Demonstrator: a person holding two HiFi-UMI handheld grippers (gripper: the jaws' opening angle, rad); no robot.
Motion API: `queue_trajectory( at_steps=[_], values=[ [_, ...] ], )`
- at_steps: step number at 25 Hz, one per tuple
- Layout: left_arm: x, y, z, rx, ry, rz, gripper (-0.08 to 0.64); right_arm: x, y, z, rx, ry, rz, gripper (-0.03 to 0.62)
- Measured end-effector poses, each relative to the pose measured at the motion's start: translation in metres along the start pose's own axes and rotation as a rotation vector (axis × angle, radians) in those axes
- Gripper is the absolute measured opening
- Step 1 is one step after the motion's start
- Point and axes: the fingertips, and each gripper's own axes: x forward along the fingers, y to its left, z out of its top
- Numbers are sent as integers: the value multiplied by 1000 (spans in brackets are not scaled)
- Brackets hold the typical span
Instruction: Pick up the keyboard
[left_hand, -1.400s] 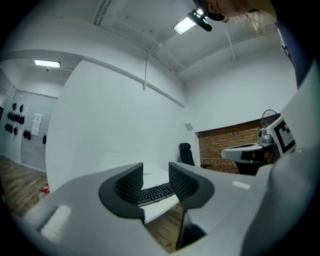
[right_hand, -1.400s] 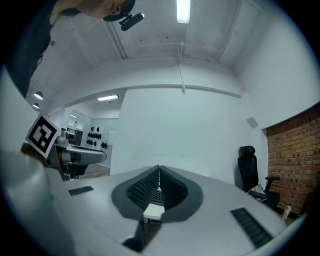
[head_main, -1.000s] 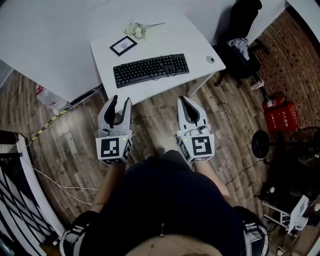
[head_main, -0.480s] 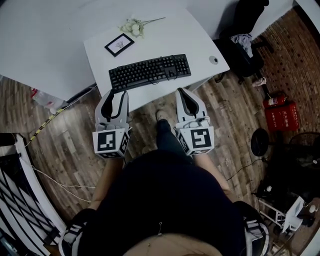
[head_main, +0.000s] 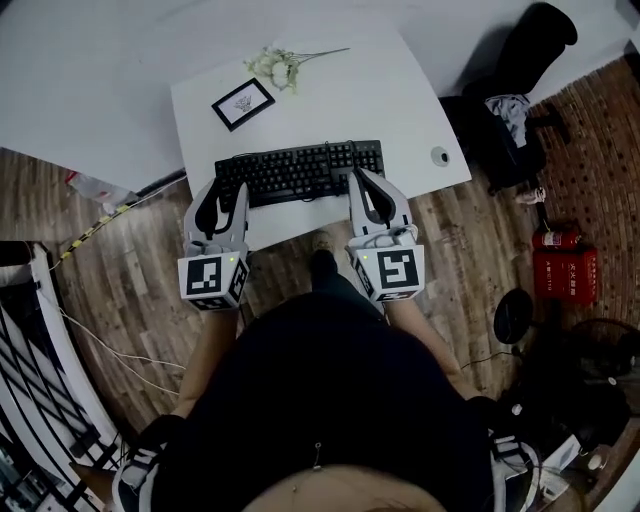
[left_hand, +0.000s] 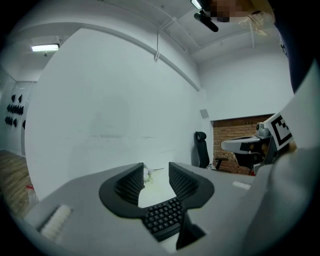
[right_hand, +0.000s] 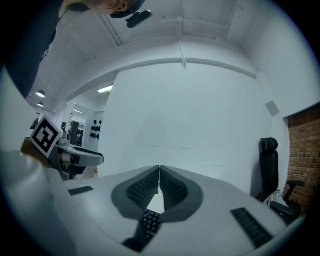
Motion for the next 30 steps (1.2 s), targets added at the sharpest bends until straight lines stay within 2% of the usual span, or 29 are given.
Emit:
queue_trajectory(
  at_steps=[4,9,13,16,23,30],
  values=[
    [20,10,-18,-35,51,74,147,34,-22,-5,8,7,65,12],
    [45,25,-45,2,148,145,147,70,-43,-16,-6,34,153,12],
    [58,43,-66,-33,201,213,147,89,-53,-35,-4,69,218,12],
    [65,53,-82,-55,243,249,149,97,-60,-51,-49,96,273,12],
    [66,65,-126,-88,360,273,181,104,-74,-92,-61,178,288,12],
    [68,78,-169,-113,484,245,216,101,-71,-118,-57,230,280,12]
  ],
)
